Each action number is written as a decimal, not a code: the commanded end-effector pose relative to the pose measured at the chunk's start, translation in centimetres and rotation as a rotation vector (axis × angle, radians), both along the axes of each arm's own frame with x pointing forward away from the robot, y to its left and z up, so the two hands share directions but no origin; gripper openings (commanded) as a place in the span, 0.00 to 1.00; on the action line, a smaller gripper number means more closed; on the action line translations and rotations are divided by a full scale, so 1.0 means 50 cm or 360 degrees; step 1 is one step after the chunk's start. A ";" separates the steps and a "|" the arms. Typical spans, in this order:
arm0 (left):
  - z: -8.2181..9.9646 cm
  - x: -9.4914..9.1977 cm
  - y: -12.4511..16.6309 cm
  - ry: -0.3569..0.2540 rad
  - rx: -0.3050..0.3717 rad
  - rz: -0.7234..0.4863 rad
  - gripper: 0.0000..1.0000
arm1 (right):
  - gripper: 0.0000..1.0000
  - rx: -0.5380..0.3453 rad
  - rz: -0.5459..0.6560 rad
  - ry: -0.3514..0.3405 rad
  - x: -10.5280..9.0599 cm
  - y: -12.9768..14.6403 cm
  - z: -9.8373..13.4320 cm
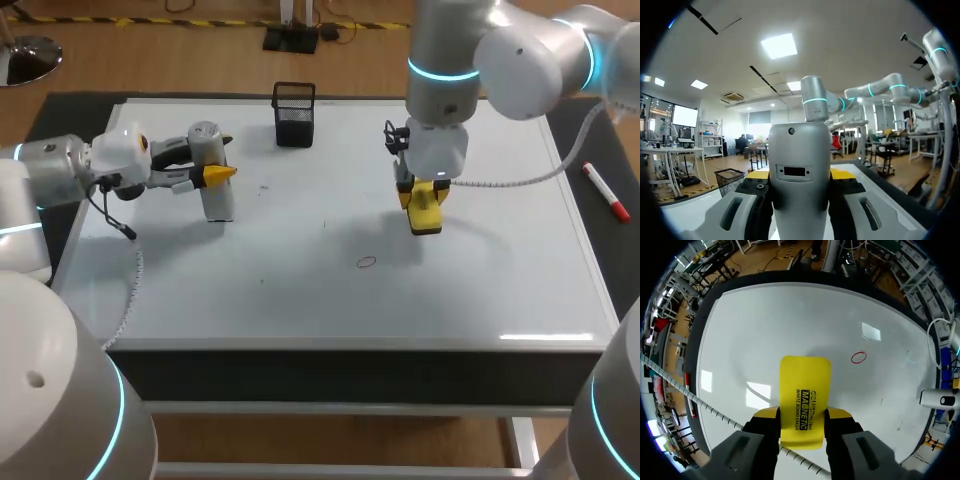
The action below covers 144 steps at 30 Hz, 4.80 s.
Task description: Pick up the inspection probe, press it on each red-marked spot on the whiteboard one by one, put down the probe, pick up the eraser, and wipe off all the red marks.
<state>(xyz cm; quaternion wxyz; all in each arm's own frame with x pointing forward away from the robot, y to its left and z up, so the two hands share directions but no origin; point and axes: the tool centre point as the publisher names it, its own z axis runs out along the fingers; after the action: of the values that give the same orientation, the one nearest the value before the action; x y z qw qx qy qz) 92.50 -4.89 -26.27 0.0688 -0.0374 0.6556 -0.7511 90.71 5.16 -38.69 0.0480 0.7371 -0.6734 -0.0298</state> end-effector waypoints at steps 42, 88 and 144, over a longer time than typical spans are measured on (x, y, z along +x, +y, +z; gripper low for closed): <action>0.000 0.001 0.001 -0.0003 -0.0006 -0.0001 0.00 | 0.00 0.0145 0.0335 -0.0016 -0.153 0.228 -0.088; 0.000 0.001 0.001 -0.0003 -0.0006 -0.0001 0.00 | 0.00 0.0078 0.0123 -0.0028 -0.098 0.032 -0.047; 0.000 0.001 0.001 -0.0003 -0.0006 -0.0001 0.00 | 0.00 0.0141 0.0151 -0.0016 0.274 0.095 0.028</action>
<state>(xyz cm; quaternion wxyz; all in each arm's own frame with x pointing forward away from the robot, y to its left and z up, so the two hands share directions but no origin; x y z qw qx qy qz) 92.50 -4.87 -26.25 0.0686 -0.0373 0.6557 -0.7510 100.29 8.66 -36.66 -0.0187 0.7713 -0.6356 -0.0284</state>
